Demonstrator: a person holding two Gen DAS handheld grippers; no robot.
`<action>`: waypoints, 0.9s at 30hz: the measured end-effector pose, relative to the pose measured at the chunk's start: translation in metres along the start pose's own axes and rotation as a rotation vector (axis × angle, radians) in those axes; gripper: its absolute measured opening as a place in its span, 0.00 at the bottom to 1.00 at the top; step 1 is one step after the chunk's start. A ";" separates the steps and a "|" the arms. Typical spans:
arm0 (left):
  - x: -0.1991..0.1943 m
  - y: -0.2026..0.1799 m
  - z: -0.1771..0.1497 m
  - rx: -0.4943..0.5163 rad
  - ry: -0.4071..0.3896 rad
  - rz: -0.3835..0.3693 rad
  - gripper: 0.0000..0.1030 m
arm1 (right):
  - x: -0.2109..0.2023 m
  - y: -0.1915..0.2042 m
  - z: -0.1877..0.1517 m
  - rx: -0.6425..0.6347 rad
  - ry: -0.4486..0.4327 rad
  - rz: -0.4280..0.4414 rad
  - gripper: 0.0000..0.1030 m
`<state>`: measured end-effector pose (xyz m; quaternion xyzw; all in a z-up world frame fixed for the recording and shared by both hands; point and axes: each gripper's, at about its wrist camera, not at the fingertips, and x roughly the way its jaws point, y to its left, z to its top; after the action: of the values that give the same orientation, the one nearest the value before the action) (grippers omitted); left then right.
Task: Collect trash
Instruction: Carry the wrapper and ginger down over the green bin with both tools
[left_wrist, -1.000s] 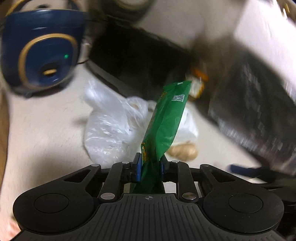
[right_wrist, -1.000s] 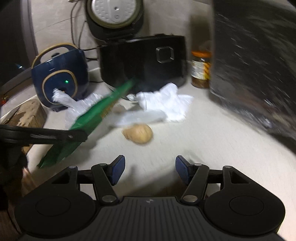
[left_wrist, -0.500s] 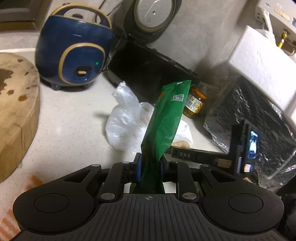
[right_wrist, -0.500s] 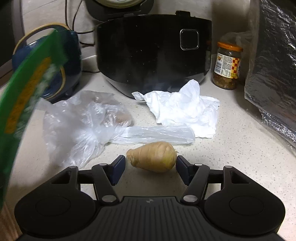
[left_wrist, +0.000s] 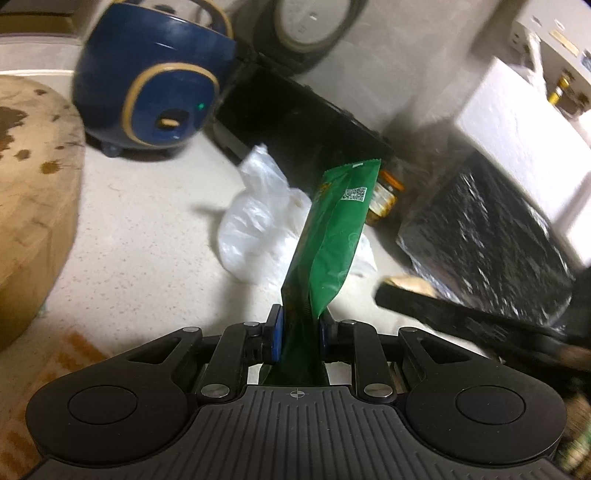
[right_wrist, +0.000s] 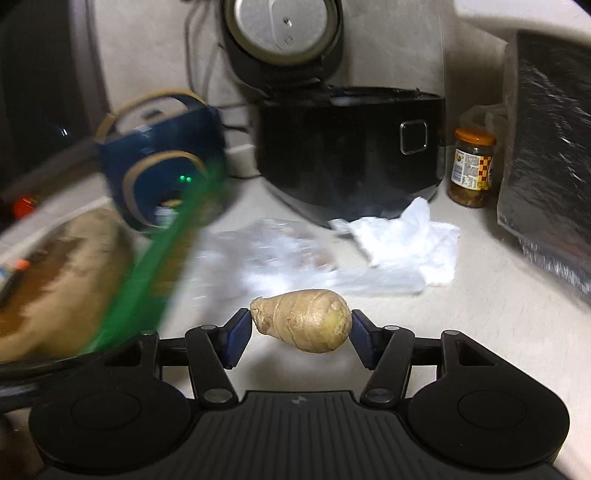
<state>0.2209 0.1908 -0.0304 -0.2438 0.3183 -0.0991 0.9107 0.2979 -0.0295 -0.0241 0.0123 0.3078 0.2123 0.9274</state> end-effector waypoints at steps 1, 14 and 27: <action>0.002 -0.003 -0.001 0.019 0.016 -0.015 0.22 | -0.013 0.004 -0.007 0.012 -0.004 0.003 0.56; 0.013 -0.099 -0.069 0.178 0.273 -0.145 0.22 | -0.120 -0.061 -0.141 0.235 0.099 -0.224 0.56; 0.143 -0.089 -0.239 -0.132 0.903 0.137 0.22 | -0.178 -0.150 -0.284 0.560 0.202 -0.319 0.56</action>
<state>0.1800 -0.0248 -0.2237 -0.2122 0.7042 -0.1143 0.6678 0.0641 -0.2679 -0.1764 0.1970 0.4427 -0.0281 0.8743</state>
